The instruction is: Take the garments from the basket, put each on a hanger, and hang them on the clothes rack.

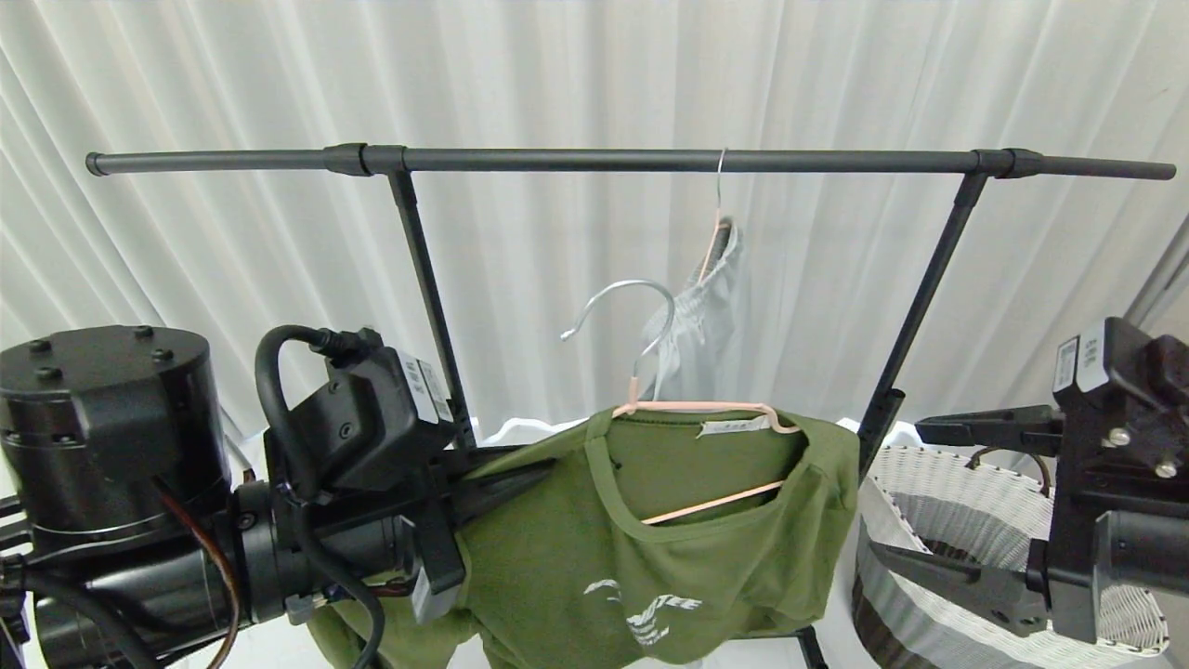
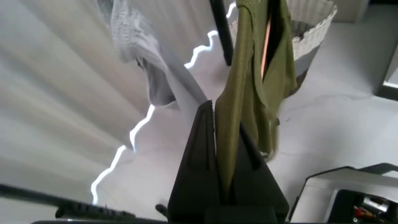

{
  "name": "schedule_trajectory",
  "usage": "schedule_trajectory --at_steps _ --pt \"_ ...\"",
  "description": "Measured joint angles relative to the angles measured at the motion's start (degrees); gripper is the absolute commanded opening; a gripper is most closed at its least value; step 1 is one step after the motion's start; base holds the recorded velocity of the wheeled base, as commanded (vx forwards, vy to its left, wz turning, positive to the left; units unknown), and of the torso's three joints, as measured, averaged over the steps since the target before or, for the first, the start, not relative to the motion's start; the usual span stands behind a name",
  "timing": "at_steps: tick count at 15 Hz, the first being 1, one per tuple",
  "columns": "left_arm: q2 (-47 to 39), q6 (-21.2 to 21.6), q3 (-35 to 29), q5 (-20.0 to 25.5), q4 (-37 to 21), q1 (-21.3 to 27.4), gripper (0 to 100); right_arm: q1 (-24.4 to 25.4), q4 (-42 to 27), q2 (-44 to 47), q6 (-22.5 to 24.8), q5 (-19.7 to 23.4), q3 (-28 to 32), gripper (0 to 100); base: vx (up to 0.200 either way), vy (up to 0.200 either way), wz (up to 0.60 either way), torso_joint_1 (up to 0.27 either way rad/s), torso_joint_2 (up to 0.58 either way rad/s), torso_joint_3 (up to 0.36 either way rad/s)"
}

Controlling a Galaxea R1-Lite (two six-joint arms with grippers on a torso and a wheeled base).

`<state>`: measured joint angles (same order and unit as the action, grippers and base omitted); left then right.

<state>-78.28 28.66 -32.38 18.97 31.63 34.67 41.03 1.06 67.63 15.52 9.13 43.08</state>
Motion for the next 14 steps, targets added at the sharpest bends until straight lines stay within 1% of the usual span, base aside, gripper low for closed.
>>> schedule_trajectory --at_steps 2,5,8,10,12,14 --pt "0.11 0.45 0.0 2.07 1.1 0.0 0 1.85 -3.08 1.71 0.4 2.55 4.57 100 0.0 0.0 0.0 0.0 0.0 0.0" --pt "0.27 1.48 0.29 4.07 1.23 -0.02 0 2.43 -3.44 6.67 2.24 4.63 9.64 100 0.0 0.0 0.0 0.0 0.0 0.0" --pt "0.46 1.58 0.3 4.43 1.32 -0.05 0 2.46 -5.33 12.35 4.0 6.25 14.38 100 0.0 0.0 0.0 0.0 0.0 0.0" --pt "0.72 1.96 0.4 4.43 1.32 0.0 0 2.07 -6.8 15.32 6.23 8.63 16.81 100 0.0 0.0 0.0 0.0 0.0 0.0" --pt "1.01 2.73 0.82 5.01 1.29 0.05 0 1.94 -9.84 17.44 7.35 10.33 19.21 100 0.0 0.0 0.0 0.0 0.0 0.0" --pt "1.13 3.52 1.01 5.52 1.29 0.35 0 1.94 -12.63 18.88 9.47 11.89 21.16 100 0.0 0.0 0.0 0.0 0.0 0.0"
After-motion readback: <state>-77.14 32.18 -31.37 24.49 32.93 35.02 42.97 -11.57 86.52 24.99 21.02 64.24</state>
